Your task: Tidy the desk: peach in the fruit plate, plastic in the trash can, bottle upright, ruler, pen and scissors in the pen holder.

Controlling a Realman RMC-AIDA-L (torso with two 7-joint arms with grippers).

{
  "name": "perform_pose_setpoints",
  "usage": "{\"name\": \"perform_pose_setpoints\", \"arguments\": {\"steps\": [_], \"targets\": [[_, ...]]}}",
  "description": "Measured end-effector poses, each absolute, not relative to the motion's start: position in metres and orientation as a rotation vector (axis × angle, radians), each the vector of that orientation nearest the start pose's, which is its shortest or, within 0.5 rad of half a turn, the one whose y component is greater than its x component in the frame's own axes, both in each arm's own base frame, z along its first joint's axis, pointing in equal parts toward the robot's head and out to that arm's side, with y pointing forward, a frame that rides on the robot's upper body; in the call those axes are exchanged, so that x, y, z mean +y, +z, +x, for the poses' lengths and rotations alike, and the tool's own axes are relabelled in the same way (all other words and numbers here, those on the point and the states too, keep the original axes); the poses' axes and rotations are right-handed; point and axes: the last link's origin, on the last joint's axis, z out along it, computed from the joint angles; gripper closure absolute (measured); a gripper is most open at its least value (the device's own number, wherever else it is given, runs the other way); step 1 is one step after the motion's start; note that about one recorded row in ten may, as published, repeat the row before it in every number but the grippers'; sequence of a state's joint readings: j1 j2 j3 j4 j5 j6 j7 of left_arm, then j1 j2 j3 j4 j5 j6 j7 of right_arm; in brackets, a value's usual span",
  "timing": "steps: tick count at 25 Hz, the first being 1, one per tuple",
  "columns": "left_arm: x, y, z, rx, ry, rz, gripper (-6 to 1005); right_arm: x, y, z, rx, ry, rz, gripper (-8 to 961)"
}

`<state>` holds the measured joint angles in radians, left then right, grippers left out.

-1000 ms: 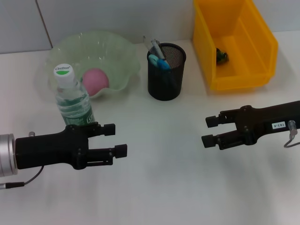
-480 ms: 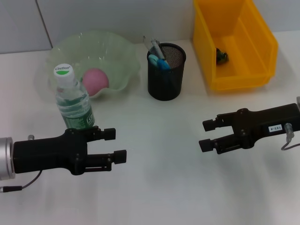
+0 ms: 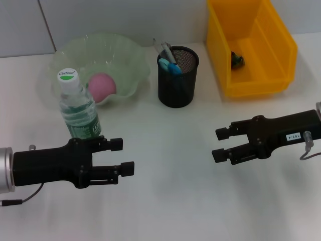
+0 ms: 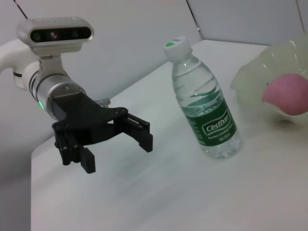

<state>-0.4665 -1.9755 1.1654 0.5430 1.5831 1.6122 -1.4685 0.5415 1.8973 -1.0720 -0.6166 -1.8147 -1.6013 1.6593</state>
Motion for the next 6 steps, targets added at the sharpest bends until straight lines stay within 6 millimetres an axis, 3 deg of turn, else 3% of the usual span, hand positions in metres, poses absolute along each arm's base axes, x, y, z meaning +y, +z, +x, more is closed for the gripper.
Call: {"name": "perform_pose_setpoints", "arguments": {"steps": [6], "targets": [[0.2971,-0.0147,-0.2544,-0.787,-0.855,-2.919,164,0.3285,0.0229,0.2619,0.866,0.536,-2.936,130]]}}
